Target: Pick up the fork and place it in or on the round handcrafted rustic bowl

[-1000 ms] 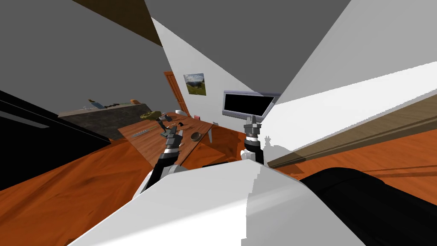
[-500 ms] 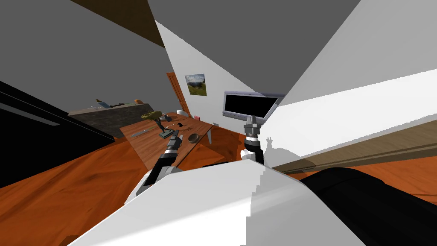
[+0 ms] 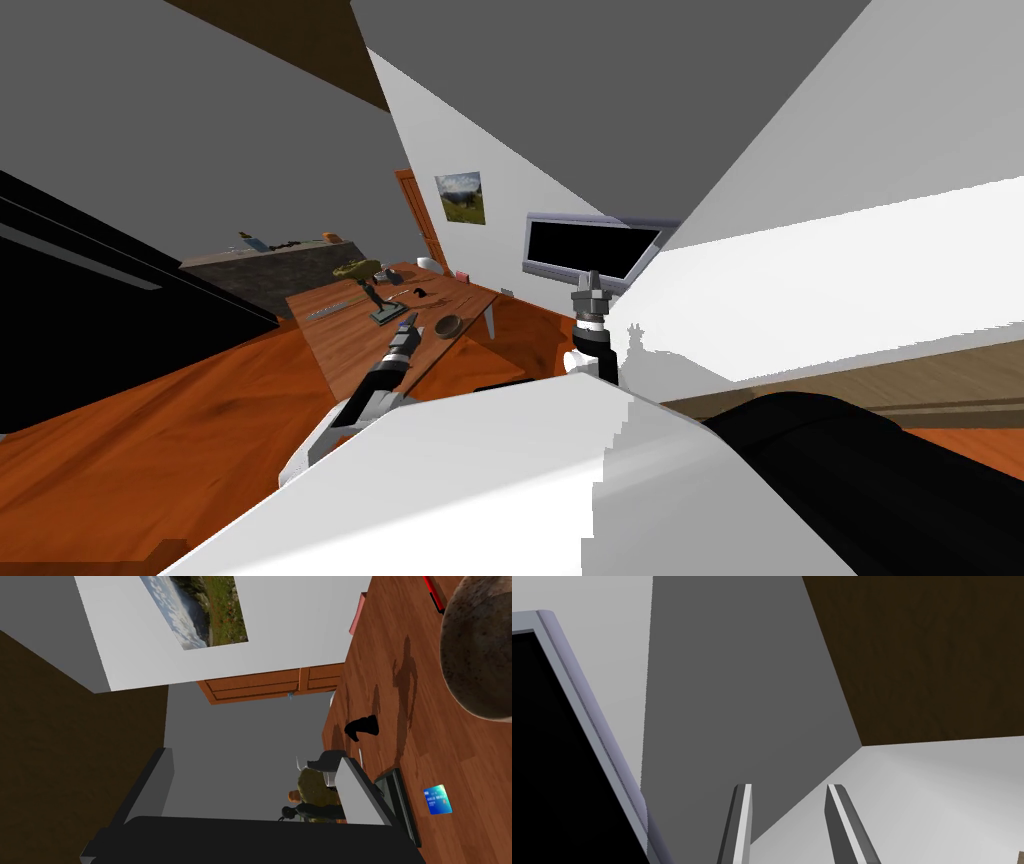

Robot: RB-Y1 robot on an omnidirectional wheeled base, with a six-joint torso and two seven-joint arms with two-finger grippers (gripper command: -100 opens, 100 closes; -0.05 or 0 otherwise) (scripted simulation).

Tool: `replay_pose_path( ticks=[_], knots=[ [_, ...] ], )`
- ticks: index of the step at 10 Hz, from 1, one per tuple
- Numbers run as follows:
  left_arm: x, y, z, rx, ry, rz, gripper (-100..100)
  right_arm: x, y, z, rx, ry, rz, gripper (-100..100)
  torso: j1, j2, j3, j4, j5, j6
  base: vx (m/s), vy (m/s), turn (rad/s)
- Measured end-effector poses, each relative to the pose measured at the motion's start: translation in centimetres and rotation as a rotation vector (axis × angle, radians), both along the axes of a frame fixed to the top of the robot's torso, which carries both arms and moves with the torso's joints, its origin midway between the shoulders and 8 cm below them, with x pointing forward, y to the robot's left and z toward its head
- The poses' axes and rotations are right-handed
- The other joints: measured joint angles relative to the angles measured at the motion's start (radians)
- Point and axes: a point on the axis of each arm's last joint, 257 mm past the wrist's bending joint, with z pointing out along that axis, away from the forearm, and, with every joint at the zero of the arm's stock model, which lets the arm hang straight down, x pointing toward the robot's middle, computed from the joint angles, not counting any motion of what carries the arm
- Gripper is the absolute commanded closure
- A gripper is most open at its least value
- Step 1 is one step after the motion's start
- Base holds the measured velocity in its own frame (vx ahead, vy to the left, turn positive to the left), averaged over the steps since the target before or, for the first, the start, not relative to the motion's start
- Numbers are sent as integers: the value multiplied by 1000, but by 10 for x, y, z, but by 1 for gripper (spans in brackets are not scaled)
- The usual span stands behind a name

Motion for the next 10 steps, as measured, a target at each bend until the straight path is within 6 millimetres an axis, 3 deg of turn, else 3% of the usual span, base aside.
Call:
replay_pose_path(
  ticks=[4, 7, 10],
  knots=[
    [-5, 34, -43, -6, 144, 61, -100, 0, 0, 0, 0, 0, 0, 0, 0, 1, 0, 0, 0, 0, 63, -68, 48],
    [-7, 74, -73, -13, 246, 121, -100, 0, 0, 0, 0, 0, 0, 0, 1, -1, 0, 0, 0, 0, 62, -64, 41],
    [-19, 97, -103, -26, 337, 178, -100, 0, 0, 0, 0, 0, 0, 0, 1, 1, 0, 0, 0, 0, 60, -56, 44]
  ],
)
